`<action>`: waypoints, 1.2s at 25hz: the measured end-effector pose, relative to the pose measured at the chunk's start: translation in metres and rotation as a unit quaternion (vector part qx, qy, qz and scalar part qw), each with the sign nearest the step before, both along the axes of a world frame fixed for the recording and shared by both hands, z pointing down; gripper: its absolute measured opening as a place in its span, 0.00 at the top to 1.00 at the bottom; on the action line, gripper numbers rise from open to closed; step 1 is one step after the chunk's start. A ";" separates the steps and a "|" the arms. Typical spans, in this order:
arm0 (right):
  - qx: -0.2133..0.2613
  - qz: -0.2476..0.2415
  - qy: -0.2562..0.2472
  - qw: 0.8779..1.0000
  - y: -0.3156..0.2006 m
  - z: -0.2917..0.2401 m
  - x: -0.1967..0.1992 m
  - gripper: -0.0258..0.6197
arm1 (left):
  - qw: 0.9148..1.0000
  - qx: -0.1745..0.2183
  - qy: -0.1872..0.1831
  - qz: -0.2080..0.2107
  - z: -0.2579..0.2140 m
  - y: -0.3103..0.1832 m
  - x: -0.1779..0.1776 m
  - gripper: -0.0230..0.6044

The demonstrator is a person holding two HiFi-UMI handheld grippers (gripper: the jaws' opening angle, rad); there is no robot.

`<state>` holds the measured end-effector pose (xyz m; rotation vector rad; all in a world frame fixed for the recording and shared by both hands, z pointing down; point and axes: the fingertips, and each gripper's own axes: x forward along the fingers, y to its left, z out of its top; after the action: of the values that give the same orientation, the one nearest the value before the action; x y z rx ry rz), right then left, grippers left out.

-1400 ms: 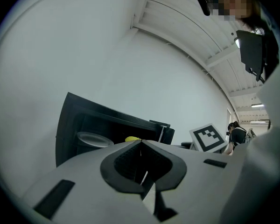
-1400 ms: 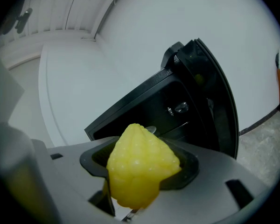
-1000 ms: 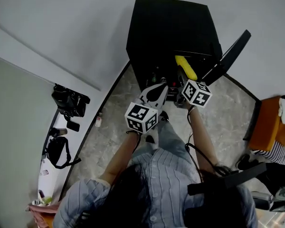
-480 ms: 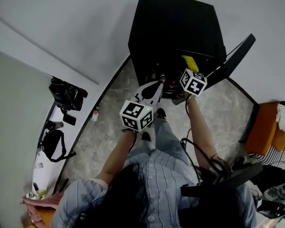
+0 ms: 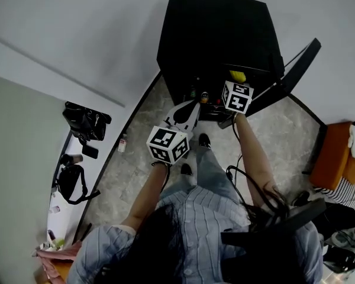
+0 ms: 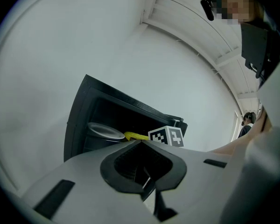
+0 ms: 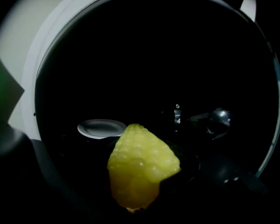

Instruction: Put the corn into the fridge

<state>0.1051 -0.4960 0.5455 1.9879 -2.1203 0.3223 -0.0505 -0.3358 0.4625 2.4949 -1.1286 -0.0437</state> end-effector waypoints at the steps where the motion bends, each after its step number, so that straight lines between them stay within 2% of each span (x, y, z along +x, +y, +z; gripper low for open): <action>1: 0.005 -0.002 -0.004 1.000 -0.003 0.000 0.000 0.55 | 1.000 -0.001 -0.001 -0.001 0.001 -0.001 -0.001 0.95; 5: 0.023 -0.008 -0.009 1.000 -0.013 0.000 0.003 0.55 | 1.000 -0.007 -0.003 -0.009 0.004 -0.005 -0.007 0.95; 15: 0.058 0.006 0.044 0.997 -0.037 0.000 0.001 0.55 | 0.999 -0.019 -0.012 -0.024 0.014 -0.004 -0.029 0.95; 25: 0.029 -0.004 0.025 0.999 -0.033 0.005 0.001 0.55 | 0.998 -0.042 -0.015 -0.046 0.029 0.003 -0.049 0.95; 30: 0.039 -0.001 0.010 0.999 -0.023 -0.001 -0.001 0.55 | 0.997 -0.048 -0.006 -0.052 0.030 0.004 -0.054 0.95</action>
<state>0.1044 -0.5185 0.5441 2.0228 -2.1540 0.2216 -0.1050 -0.3319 0.4927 2.3543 -1.2350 -0.0029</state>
